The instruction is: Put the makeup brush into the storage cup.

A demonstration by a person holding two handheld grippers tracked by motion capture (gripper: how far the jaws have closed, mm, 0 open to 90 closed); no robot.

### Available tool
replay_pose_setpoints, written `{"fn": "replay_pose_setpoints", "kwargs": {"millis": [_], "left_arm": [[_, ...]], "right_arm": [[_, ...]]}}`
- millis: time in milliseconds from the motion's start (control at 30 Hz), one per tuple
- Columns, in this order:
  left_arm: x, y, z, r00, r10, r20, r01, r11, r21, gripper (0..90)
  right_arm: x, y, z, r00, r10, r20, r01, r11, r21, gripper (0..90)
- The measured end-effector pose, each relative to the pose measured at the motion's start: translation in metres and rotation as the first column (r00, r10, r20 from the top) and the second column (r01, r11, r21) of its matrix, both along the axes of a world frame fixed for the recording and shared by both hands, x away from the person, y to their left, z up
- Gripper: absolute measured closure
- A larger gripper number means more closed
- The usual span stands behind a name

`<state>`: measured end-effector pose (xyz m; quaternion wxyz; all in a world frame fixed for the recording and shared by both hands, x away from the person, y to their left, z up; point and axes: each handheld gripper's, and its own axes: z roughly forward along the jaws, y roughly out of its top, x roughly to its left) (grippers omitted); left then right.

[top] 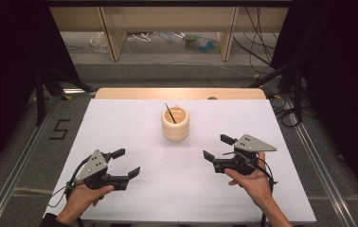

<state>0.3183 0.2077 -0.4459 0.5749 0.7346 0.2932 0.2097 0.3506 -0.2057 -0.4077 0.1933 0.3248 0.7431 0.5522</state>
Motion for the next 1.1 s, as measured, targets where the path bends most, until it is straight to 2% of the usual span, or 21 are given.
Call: {"fn": "replay_pose_setpoints", "kwargs": {"millis": [33, 167, 200, 233, 400, 467, 567, 600, 633, 833, 967, 1000, 1100], "left_arm": [[0.0, 0.0, 0.0, 1.0, -0.001, 0.0, 0.001, 1.0, 0.0, 16.3], [0.0, 0.0, 0.0, 1.0, -0.001, 0.0, 0.001, 1.0, 0.001, 16.3], [0.0, 0.0, 0.0, 1.0, -0.001, 0.0, 0.001, 1.0, 0.001, 16.3], [0.0, 0.0, 0.0, 1.0, -0.001, 0.0, 0.001, 1.0, 0.001, 16.4], [0.0, 0.0, 0.0, 1.0, -0.001, 0.0, 0.001, 1.0, 0.001, 16.4], [0.0, 0.0, 0.0, 1.0, -0.001, 0.0, 0.001, 1.0, 0.0, 16.4], [0.0, -0.001, 0.0, 1.0, -0.001, -0.002, 0.001, 1.0, -0.002, 16.4], [0.0, 0.0, 0.0, 1.0, -0.001, -0.002, 0.001, 1.0, -0.001, 16.4], [0.0, 0.0, 0.0, 1.0, -0.001, -0.002, 0.001, 1.0, -0.001, 16.3], [0.0, 0.0, 0.0, 1.0, -0.002, -0.002, 0.002, 1.0, -0.001, 16.3], [0.0, 0.0, 0.0, 1.0, -0.001, -0.002, 0.001, 1.0, 0.0, 16.4], [0.0, 0.0, 0.0, 1.0, -0.001, -0.001, 0.001, 1.0, 0.001, 16.3], [0.001, -0.001, -0.001, 1.0, -0.004, 0.0, 0.004, 1.0, -0.003, 16.3]], "right_arm": [[0.001, 0.0, -0.001, 0.9999, 0.01, 0.013, -0.01, 0.9999, 0.005, 15.9], [-0.002, -0.002, -0.003, 0.9999, -0.01, 0.005, 0.01, 0.9999, -0.008, 15.9], [-0.002, -0.001, -0.004, 1.0, -0.006, 0.004, 0.006, 1.0, 0.004, 15.9], [-0.003, -0.003, -0.004, 0.9999, -0.01, -0.003, 0.01, 0.9999, -0.012, 15.9], [-0.004, -0.006, -0.006, 0.9996, -0.023, 0.016, 0.023, 0.9997, -0.009, 15.9], [-0.005, -0.007, -0.007, 0.9998, -0.02, -0.002, 0.02, 0.9997, -0.014, 15.9], [-0.006, -0.008, -0.008, 0.9997, -0.022, 0.007, 0.022, 0.9998, -0.003, 15.9], [-0.008, -0.01, -0.008, 0.9998, -0.022, 0.003, 0.022, 0.9996, -0.015, 15.9], [-0.008, -0.01, -0.009, 0.9995, -0.026, 0.016, 0.026, 0.9996, -0.008, 15.9], [-0.013, -0.017, -0.01, 0.9996, -0.029, 0.005, 0.029, 0.9994, -0.019, 15.9], [-0.016, -0.021, -0.014, 0.9995, -0.03, 0.012, 0.03, 0.9995, -0.007, 15.9], [-0.016, -0.022, -0.015, 0.999, -0.035, 0.027, 0.036, 0.9993, -0.007, 15.9], [-0.019, -0.026, -0.016, 0.9991, -0.041, 0.013, 0.041, 0.9991, -0.013, 15.8]]}}
